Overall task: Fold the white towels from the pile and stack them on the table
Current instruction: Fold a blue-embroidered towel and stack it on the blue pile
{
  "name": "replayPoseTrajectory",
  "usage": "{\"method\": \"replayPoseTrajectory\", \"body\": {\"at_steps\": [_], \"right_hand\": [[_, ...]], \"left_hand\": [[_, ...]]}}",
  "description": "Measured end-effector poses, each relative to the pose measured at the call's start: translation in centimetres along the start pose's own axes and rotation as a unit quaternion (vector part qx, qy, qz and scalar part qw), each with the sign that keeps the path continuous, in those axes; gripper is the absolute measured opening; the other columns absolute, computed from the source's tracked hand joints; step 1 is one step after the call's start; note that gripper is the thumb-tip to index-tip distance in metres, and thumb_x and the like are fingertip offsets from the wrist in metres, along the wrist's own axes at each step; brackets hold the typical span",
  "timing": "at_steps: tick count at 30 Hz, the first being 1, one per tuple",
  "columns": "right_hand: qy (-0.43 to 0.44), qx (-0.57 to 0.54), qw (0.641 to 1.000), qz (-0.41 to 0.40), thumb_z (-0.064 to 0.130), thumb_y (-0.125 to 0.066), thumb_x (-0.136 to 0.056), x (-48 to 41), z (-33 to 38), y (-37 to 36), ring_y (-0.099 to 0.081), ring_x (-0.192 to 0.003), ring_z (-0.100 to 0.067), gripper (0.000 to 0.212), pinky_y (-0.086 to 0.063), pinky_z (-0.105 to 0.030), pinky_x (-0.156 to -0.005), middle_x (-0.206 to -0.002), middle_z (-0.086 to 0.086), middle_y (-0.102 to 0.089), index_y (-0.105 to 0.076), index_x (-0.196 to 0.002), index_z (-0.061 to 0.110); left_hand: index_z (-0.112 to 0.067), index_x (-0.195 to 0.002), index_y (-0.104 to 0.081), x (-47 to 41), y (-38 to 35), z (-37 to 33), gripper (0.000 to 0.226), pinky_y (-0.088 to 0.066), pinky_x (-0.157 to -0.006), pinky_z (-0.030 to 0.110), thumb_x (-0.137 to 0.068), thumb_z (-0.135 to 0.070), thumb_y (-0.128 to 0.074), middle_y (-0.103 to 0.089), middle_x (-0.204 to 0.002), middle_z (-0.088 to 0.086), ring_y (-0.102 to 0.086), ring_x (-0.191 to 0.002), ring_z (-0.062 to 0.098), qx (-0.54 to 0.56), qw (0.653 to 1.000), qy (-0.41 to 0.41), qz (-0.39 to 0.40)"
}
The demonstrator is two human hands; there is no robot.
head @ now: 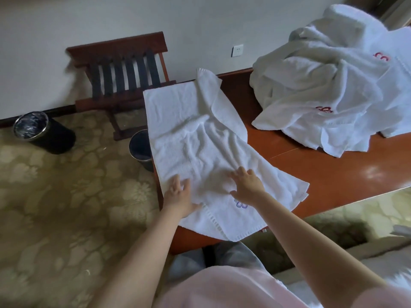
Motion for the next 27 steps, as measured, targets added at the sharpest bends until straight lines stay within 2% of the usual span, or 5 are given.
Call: {"method": "replayPoseTrajectory", "body": {"at_steps": [5,11,15,21,27], "right_hand": [[0.026,-0.039,0.998,0.028,0.034,-0.058,-0.088,-0.4,0.8,-0.3,-0.052,-0.108,-0.029,0.045,-0.04,-0.029,-0.074,-0.124,-0.004,-0.047,-0.047,-0.132,0.029],[0.068,-0.072,0.992,0.077,0.034,-0.056,-0.092,-2.6,2.8,1.1,-0.058,-0.096,-0.022,0.026,-0.044,-0.029,-0.072,-0.113,-0.004,-0.06,-0.059,-0.115,0.022],[0.013,-0.148,0.989,-0.012,0.027,-0.05,-0.094,-5.1,2.3,4.9,-0.063,-0.069,-0.016,0.02,-0.052,-0.03,-0.059,-0.097,-0.002,-0.066,-0.059,-0.111,0.022],[-0.038,-0.204,0.977,-0.051,0.022,-0.046,-0.09,-9.5,0.3,9.8,-0.055,-0.054,-0.014,0.022,-0.039,-0.024,-0.046,-0.073,0.003,-0.06,-0.06,-0.107,0.021],[-0.047,-0.241,0.968,-0.05,0.022,-0.054,-0.09,-14.9,-0.6,12.1,-0.059,-0.081,-0.017,0.033,-0.047,-0.031,-0.063,-0.11,-0.006,-0.061,-0.056,-0.122,0.014]], "left_hand": [[-0.026,-0.144,-0.026,-0.7,2.0,2.0,0.066,-0.019,-0.114,0.052,-0.088,-0.041,-0.057,0.009,-0.158,0.013,0.007,-0.144,0.039,-0.013,1.0,0.027,-0.006],[-0.017,-0.123,-0.057,-1.8,5.4,1.3,0.036,-0.033,-0.098,0.039,-0.093,-0.035,-0.048,-0.037,-0.134,0.008,-0.03,-0.126,0.029,-0.104,0.989,0.093,-0.038],[-0.014,-0.119,-0.058,-3.3,7.8,-0.5,0.036,-0.035,-0.091,0.037,-0.091,-0.036,-0.05,-0.038,-0.13,0.008,-0.032,-0.122,0.028,-0.068,0.994,0.049,-0.077],[-0.016,-0.136,-0.047,-8.0,11.9,-2.5,0.049,-0.036,-0.103,0.042,-0.093,-0.04,-0.051,-0.026,-0.149,0.014,-0.024,-0.138,0.031,0.064,0.998,-0.004,-0.029],[-0.016,-0.129,-0.056,-13.3,16.8,-3.2,0.043,-0.042,-0.101,0.036,-0.091,-0.035,-0.054,-0.039,-0.143,0.01,-0.04,-0.13,0.027,0.116,0.992,-0.026,-0.047]]}}
Point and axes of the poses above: each hand's wrist, its own x-axis away from the middle knuckle, its own y-axis out of the back of the hand, z = x × y, the point moved 1 cm from there along -x, towards the middle knuckle
